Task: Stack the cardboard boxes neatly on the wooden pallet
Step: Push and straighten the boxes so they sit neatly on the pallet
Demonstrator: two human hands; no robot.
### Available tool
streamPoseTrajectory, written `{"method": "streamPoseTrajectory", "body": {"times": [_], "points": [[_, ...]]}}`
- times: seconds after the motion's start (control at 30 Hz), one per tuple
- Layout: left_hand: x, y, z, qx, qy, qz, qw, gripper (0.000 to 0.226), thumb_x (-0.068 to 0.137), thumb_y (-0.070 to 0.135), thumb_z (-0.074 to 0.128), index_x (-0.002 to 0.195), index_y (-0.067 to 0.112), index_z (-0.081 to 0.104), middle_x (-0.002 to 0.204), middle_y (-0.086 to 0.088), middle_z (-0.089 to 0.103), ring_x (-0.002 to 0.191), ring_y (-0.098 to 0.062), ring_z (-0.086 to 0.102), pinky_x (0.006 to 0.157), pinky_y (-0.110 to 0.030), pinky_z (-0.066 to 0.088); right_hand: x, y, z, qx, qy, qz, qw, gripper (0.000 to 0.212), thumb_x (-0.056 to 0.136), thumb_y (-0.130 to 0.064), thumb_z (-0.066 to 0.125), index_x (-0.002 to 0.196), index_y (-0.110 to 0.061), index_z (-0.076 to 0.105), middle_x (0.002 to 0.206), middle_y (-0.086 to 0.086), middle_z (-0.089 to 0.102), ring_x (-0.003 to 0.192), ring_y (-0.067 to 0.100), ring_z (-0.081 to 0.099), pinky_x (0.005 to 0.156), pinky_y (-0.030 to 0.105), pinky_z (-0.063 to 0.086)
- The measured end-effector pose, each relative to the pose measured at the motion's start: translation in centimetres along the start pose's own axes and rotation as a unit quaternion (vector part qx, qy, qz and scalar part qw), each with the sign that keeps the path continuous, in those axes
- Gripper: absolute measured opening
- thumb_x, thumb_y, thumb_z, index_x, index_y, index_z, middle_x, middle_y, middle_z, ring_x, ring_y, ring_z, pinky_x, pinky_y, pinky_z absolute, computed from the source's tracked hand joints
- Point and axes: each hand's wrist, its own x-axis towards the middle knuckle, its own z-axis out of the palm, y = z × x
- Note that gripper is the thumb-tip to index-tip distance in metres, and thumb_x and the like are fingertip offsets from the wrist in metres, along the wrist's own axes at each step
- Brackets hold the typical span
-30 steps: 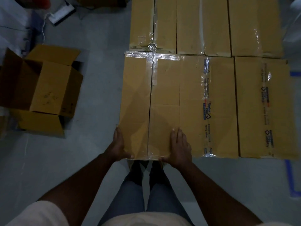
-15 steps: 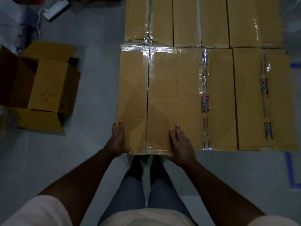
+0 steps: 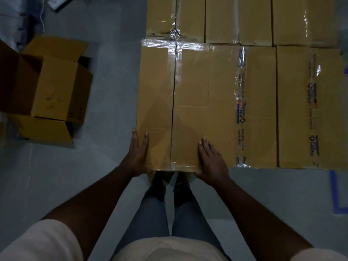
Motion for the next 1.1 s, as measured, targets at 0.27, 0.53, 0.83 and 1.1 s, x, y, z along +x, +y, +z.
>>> {"method": "streamPoseTrajectory", "body": {"times": [0.27,0.53,0.83,1.1], "points": [[0.0,-1.2,1.1,-0.035,0.05,0.032,0.998,0.16,0.051,0.062,0.092,0.158,0.032,-0.023,0.152,0.001,-0.053,0.153,-0.032,-0.02,0.122,-0.055,0.022,0.2,1.6,0.4,0.01,0.024,-0.039,0.999,0.127,0.074,-0.06,0.08,0.165,-0.02,0.001,0.173,-0.001,-0.014,0.158,0.035,0.016,0.111,0.058,0.045],[0.0,-0.2,1.7,0.004,0.045,-0.016,0.999,0.165,0.05,0.055,0.096,0.153,0.035,-0.032,0.147,-0.003,-0.058,0.151,-0.037,-0.025,0.124,-0.06,0.015,-0.7,0.6,0.2,-0.035,0.037,0.002,0.999,0.124,0.074,-0.06,0.078,0.165,-0.022,0.003,0.174,0.0,-0.006,0.156,0.039,0.018,0.111,0.06,0.041],[-4.6,3.3,1.5,-0.041,0.048,-0.075,0.995,0.117,0.085,0.05,0.076,0.162,0.013,-0.003,0.169,-0.015,-0.011,0.156,-0.036,-0.006,0.126,-0.052,0.013,-3.1,-4.1,-3.5,0.102,0.072,0.03,0.992,0.088,0.085,-0.042,0.077,0.156,-0.018,0.031,0.159,0.005,0.04,0.142,0.028,0.04,0.113,0.043,0.04],[-7.2,5.0,1.4,-0.094,0.098,-0.041,0.99,0.089,0.089,0.034,0.076,0.16,0.016,0.024,0.168,-0.007,0.019,0.152,-0.027,0.028,0.119,-0.039,0.033,-5.5,-5.0,-4.9,0.242,0.111,0.071,0.961,0.066,0.093,-0.026,0.072,0.152,-0.018,0.045,0.155,0.003,0.051,0.139,0.027,0.047,0.108,0.039,0.044]]}}
